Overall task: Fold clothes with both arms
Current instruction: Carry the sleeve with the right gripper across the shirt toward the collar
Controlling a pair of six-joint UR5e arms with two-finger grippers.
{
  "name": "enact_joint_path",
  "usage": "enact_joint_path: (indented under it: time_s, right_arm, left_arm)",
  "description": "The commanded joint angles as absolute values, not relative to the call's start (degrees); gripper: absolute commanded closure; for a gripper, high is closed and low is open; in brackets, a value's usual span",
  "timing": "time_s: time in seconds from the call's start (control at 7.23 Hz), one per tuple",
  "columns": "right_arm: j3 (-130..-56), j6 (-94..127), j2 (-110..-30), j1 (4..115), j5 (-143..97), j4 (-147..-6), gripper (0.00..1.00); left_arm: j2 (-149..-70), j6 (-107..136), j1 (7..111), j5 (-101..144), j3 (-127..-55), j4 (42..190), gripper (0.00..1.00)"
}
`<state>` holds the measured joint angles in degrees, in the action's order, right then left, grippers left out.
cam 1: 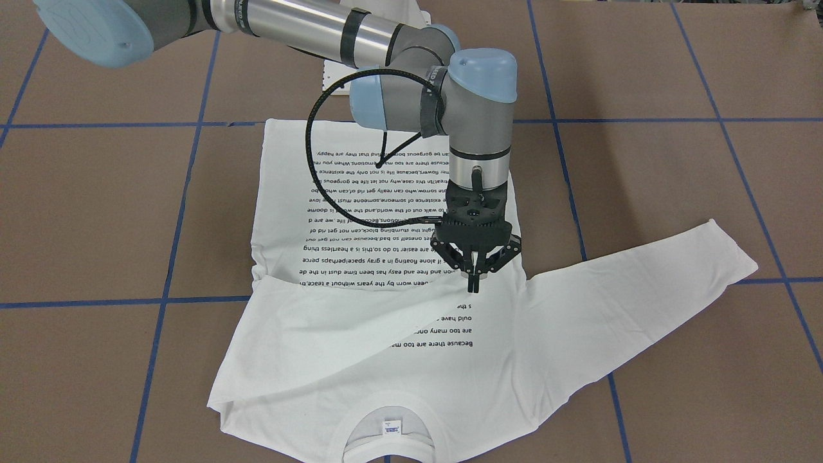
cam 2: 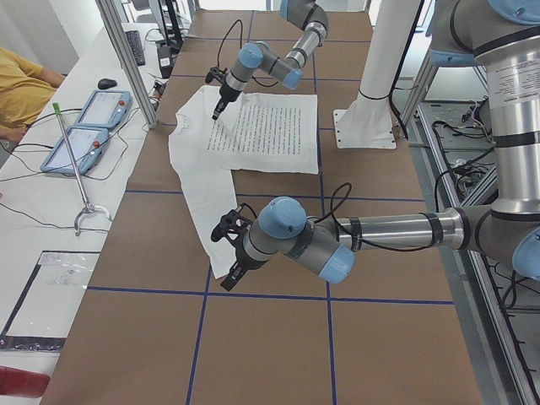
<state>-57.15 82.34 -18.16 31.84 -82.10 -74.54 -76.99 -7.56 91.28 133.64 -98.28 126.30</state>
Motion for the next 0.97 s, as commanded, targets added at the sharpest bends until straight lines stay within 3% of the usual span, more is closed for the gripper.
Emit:
enact_joint_path:
  time_s: [0.0, 0.14, 0.28, 0.41, 0.55, 0.69, 0.83]
  right_arm:
    - [-55.20, 82.44, -18.11, 33.57, -82.09, -74.44, 1.00]
    - [-54.85, 82.44, -18.11, 33.75, -82.09, -74.36, 1.00]
    - [-54.41, 84.09, -18.02, 33.84, -82.09, -73.22, 0.70]
    - [-53.36, 85.76, -17.76, 33.92, -82.09, -72.43, 0.20]
    - [-53.18, 86.13, -17.23, 34.27, -82.44, -72.42, 0.18]
    - [-53.17, 86.22, -17.14, 34.63, -82.79, -72.42, 0.02]
    - [-53.17, 86.22, -16.62, 35.59, -84.97, -72.68, 0.01]
  left_arm:
    - [-76.99, -7.56, 91.32, 133.68, -98.26, 126.30, 0.00]
    - [-76.99, -7.65, 91.32, 133.68, -98.26, 126.30, 0.00]
    - [-76.99, -7.65, 91.23, 133.68, -98.26, 126.30, 0.00]
    - [-76.99, -7.56, 91.32, 133.68, -98.35, 126.30, 0.00]
    - [-76.99, -7.56, 91.32, 133.68, -98.35, 126.30, 0.00]
    - [-76.99, -7.56, 91.32, 133.68, -98.35, 126.30, 0.00]
    - [-76.99, -7.56, 91.23, 133.68, -98.35, 126.30, 0.00]
